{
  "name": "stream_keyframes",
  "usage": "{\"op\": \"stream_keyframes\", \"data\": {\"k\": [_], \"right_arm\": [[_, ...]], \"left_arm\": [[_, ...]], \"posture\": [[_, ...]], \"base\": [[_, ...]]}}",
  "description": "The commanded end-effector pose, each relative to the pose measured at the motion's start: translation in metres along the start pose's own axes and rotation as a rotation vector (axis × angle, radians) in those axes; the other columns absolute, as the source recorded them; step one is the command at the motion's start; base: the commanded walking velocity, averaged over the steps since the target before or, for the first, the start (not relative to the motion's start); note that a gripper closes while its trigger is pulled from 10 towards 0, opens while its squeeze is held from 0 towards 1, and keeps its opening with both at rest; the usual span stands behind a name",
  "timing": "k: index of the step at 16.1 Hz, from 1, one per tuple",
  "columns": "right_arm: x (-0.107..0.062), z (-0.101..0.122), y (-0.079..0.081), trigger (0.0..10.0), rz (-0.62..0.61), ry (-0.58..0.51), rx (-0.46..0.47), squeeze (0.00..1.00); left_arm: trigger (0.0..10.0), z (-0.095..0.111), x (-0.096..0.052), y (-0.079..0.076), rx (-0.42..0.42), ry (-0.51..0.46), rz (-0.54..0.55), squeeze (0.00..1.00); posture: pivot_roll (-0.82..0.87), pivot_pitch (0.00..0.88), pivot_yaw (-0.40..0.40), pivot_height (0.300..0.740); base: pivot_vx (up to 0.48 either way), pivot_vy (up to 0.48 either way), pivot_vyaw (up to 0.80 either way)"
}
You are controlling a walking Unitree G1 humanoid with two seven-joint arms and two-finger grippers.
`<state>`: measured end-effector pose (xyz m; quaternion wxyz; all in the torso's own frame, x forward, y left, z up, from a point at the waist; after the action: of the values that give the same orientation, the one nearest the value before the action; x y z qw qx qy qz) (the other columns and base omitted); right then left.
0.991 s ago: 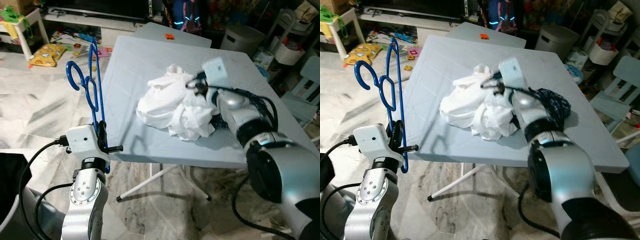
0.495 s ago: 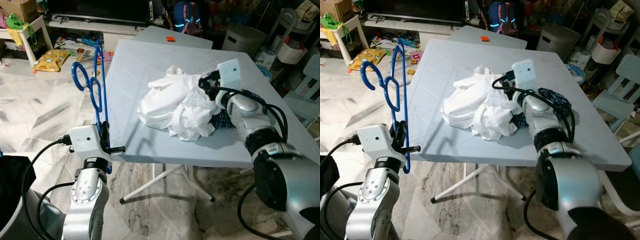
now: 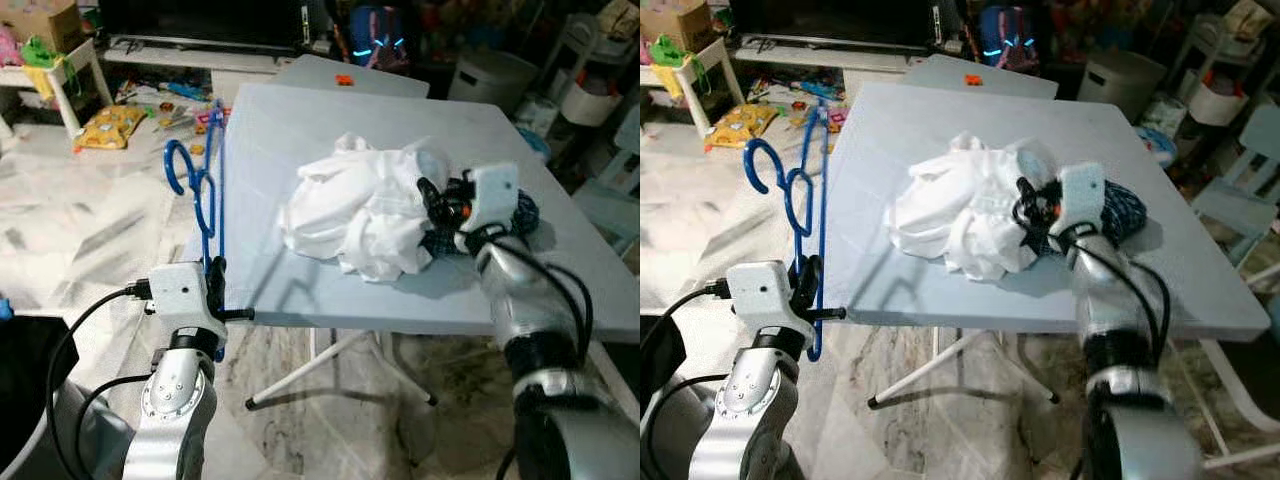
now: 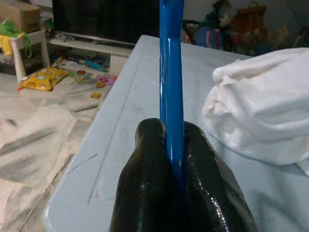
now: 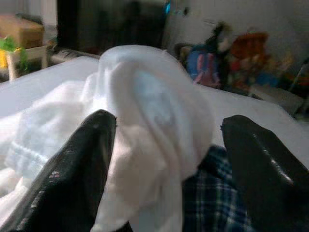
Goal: Hang hanger
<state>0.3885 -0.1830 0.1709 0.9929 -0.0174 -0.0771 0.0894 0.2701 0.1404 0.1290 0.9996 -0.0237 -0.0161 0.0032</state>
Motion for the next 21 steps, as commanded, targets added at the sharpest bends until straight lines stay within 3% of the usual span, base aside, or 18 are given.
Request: {"op": "stream_keyframes", "data": {"k": [1, 7, 18, 21], "right_arm": [[-0.013, 0.007, -0.006, 10.0, -0.057, -0.057, 0.036, 1.00], [-0.051, -0.005, 0.017, 10.0, -0.061, -0.020, 0.087, 1.00], [-0.053, -0.009, 0.017, 10.0, -0.098, 0.062, 0.135, 1.00], [-0.052, -0.010, 0.018, 10.0, -0.094, 0.071, 0.139, 1.00]], "left_arm": [[10.0, 0.005, -0.004, -0.005, 0.023, -0.019, -0.033, 0.00], [10.0, 0.003, -0.004, -0.012, 0.056, -0.017, -0.066, 0.00], [10.0, -0.003, -0.003, -0.014, 0.077, 0.012, -0.063, 0.00], [10.0, -0.002, -0.001, -0.014, 0.078, 0.009, -0.066, 0.00]], "posture": [[-0.03, 0.013, -0.056, 0.740], [-0.05, 0.025, -0.040, 0.740], [-0.05, 0.030, -0.048, 0.740], [-0.04, 0.023, -0.048, 0.740]], "base": [[0.000, 0.000, 0.00], [0.000, 0.000, 0.00], [0.000, 0.000, 0.00], [0.000, 0.000, -0.80]]}}
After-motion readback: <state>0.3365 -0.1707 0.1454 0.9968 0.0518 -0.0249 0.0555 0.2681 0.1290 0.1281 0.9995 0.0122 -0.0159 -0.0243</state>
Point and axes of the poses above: a point about 5 cm out from each wrist's last joint towards the gripper, its own x axis pointing out of the wrist towards the gripper, its own z axis along the axis of the wrist's last joint, y = z × x, the point moved 2 cm from there along x, pointing out of the wrist towards the gripper, and after that the axes turned 3 degrees about x, right-handed, at the moved point
